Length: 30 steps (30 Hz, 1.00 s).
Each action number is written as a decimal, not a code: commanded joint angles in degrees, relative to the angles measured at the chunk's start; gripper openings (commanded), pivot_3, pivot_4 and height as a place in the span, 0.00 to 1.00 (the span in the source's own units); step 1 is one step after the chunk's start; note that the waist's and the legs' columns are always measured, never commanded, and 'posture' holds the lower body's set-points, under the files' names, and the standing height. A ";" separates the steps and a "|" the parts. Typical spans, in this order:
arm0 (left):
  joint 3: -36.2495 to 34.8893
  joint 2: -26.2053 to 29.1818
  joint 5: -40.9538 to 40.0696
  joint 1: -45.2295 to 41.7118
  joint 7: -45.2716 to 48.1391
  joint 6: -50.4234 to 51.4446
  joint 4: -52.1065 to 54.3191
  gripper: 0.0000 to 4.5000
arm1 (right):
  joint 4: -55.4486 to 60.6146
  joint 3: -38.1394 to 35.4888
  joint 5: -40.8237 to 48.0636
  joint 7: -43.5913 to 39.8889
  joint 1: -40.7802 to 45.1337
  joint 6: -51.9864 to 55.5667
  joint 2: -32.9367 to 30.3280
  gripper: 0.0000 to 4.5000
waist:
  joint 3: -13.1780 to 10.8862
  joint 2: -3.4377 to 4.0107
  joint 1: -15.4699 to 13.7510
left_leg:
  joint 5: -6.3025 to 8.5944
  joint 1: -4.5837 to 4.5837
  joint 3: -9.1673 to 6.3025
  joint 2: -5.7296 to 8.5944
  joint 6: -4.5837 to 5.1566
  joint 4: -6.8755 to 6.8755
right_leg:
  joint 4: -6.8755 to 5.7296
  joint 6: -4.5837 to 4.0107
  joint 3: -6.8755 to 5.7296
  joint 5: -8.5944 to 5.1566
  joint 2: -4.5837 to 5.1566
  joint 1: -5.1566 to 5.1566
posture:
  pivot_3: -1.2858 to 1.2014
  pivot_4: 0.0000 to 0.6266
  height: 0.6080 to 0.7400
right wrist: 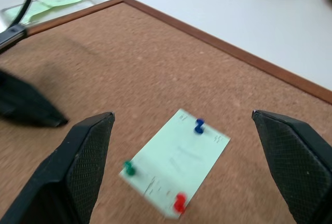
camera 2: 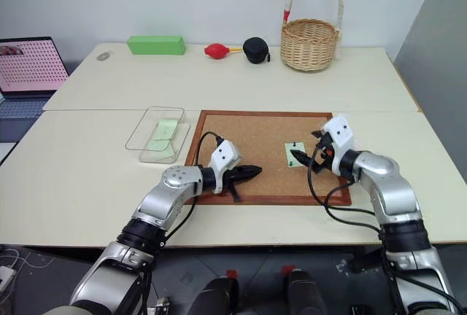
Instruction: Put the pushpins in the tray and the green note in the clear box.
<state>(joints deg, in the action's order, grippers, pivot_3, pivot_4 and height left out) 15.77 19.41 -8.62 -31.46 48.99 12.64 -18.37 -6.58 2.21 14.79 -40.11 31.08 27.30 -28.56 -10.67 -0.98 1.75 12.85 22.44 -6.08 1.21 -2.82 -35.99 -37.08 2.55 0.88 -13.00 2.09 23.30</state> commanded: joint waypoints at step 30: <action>0.18 1.54 2.83 3.39 -0.60 3.80 2.96 0.00 | -26.78 2.61 -8.67 -4.67 14.63 -11.87 5.86 0.01 | 0.01 0.02 0.28 | 0.00 -0.03 0.03 -0.01 0.00 0.03 | -0.02 -0.03 0.04 0.01 -0.01 0.01 | 0.52 0.24 1.00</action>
<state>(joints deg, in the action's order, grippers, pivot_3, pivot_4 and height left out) 15.28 19.96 -7.60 -28.89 48.23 14.70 -14.05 -36.28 5.92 5.65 -44.60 43.85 15.67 -22.34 -10.66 -0.96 2.03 12.86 22.40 -6.05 1.20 -2.82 -35.96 -37.10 2.53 0.93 -12.99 2.08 23.31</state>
